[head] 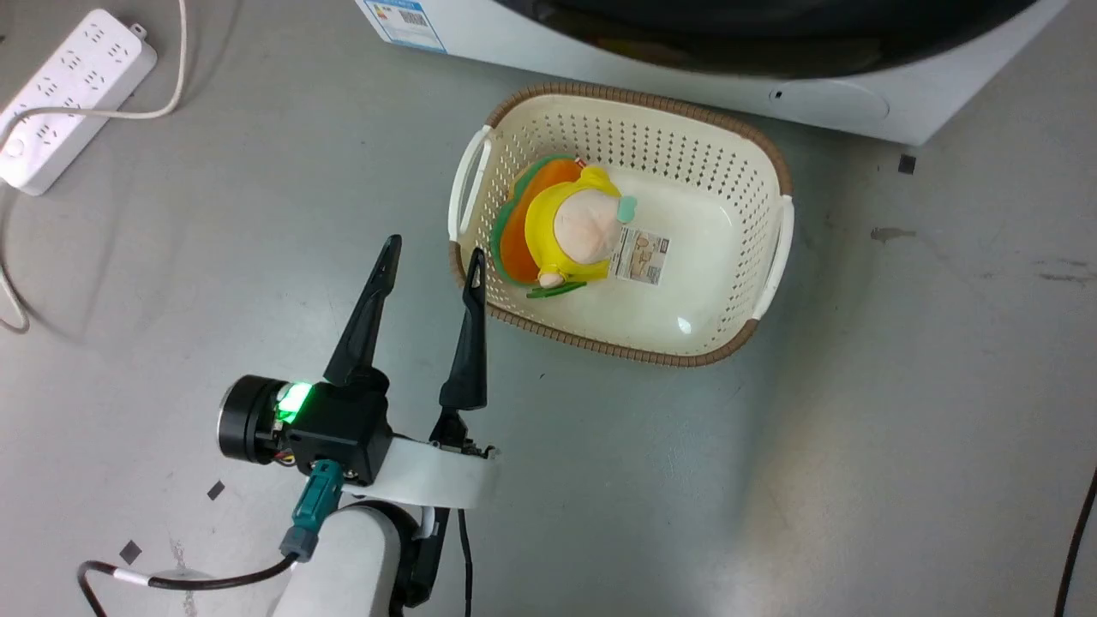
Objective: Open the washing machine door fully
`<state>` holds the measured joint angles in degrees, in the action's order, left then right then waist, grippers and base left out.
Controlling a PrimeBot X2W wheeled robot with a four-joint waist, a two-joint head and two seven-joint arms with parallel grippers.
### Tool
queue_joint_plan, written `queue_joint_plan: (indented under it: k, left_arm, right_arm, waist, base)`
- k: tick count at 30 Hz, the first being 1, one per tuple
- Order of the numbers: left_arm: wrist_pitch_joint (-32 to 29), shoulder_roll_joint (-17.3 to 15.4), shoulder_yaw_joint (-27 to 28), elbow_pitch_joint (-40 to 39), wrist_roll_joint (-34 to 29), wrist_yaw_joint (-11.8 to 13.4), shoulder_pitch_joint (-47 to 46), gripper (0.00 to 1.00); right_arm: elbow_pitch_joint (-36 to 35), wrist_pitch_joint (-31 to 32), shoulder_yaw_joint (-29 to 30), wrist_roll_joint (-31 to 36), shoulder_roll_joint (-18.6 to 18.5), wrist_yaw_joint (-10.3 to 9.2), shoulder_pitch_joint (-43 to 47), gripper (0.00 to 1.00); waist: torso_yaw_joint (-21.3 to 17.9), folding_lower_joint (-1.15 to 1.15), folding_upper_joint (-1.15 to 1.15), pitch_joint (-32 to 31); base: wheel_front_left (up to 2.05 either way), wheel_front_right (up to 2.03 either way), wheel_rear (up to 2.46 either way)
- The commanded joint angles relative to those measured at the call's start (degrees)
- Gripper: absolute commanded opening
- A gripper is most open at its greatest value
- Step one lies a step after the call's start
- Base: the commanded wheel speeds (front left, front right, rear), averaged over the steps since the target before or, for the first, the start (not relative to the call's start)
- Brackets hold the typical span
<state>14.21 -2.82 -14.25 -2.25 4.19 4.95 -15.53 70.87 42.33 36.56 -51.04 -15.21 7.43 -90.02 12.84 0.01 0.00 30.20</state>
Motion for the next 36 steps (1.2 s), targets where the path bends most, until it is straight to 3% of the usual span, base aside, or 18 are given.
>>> queue_joint_plan:
  k: [1,6,24,30,35,36]
  left_arm:
    - [0.7,-0.1,-0.4,0.1,0.2,0.4,-0.7,1.00]
    - [0.8,-0.1,-1.0,0.7,0.2,0.2,0.4,1.00]
    - [0.8,-0.1,-1.5,6.0,0.8,-2.4,9.4,1.00]
    - [0.8,-0.1,-1.6,7.1,1.3,-3.0,10.9,1.00]
    - [0.8,-0.1,-1.7,8.0,1.9,-3.5,11.5,1.00]
    - [0.8,-0.1,-1.9,8.2,2.5,-3.8,11.6,1.00]
  right_arm:
    - [2.5,1.8,0.7,-1.4,0.7,0.06,-0.6,0.00]
    - [2.4,3.2,1.2,-2.2,1.7,0.06,5.0,0.00]
    - [-5.6,13.4,-3.4,-4.3,12.0,0.06,28.6,0.00]
    - [-3.7,17.3,-7.5,-10.6,12.3,0.06,30.9,0.00]
    - [-2.1,20.1,-16.6,-20.7,12.3,0.06,32.2,0.00]
    - [-2.6,20.9,-21.3,-25.2,12.3,0.06,33.6,0.00]
  waist:
    - [0.0,-0.01,0.00,-1.0]
    - [-0.8,-0.01,0.00,-4.9]
    - [-3.7,-0.01,0.00,-19.9]
    - [-3.3,-0.01,0.00,-21.7]
    - [-2.5,-0.01,0.00,-22.6]
    - [-2.1,-0.01,0.00,-23.0]
  base:
    - [0.00,0.00,0.00]
    - [0.00,0.00,0.00]
    - [0.00,0.00,0.00]
    - [0.00,0.00,0.00]
    - [0.00,0.00,0.00]
    - [0.00,0.00,0.00]
